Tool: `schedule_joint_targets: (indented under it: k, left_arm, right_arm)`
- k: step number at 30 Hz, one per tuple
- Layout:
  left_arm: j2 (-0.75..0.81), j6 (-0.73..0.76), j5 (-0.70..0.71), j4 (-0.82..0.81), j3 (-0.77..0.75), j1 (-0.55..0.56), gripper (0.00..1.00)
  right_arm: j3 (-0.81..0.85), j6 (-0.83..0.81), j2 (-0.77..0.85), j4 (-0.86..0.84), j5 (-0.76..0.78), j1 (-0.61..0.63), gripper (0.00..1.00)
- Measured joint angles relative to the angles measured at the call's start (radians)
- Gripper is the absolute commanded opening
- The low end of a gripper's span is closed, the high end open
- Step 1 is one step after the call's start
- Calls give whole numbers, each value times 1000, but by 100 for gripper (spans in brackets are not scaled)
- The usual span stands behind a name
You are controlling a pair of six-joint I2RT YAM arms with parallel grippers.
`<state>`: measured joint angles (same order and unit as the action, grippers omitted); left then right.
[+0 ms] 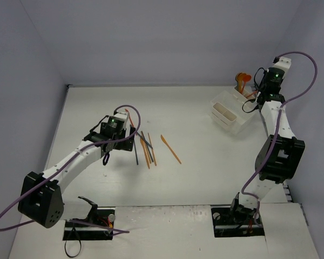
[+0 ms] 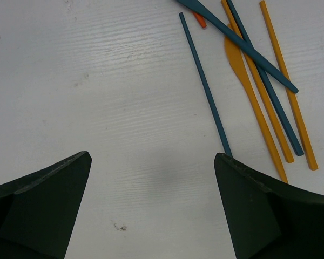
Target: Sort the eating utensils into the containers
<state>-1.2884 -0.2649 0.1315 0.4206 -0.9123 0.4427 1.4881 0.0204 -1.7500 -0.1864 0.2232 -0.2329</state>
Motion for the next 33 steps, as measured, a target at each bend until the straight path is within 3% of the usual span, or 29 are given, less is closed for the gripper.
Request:
schedule_joint_targets:
  k: [5,12,19,24,29,33]
  left_arm:
    - [0,0,0,0,0,0,97]
    - [0,0,-3,0,0,0,97]
    - [0,0,-5,0,0,0,97]
    - [0,-1,-12,-1,0,0,97]
    - [0,-4,-31,-6,0,-1,97]
    - [0,-17,-53,-11,0,-10,97]
  right_arm:
    - [-26,3,0,-3,-27,5,2]
    - [-30,7,-8,-21,-47,12,13]
    - [-32,15,-30,-30,-63,12,40]
    - [-33,10,-15,-25,-78,12,50]
    - [-32,5,66,41,-135,28,55]
    - [-37,-8,166,108,-161,124,56]
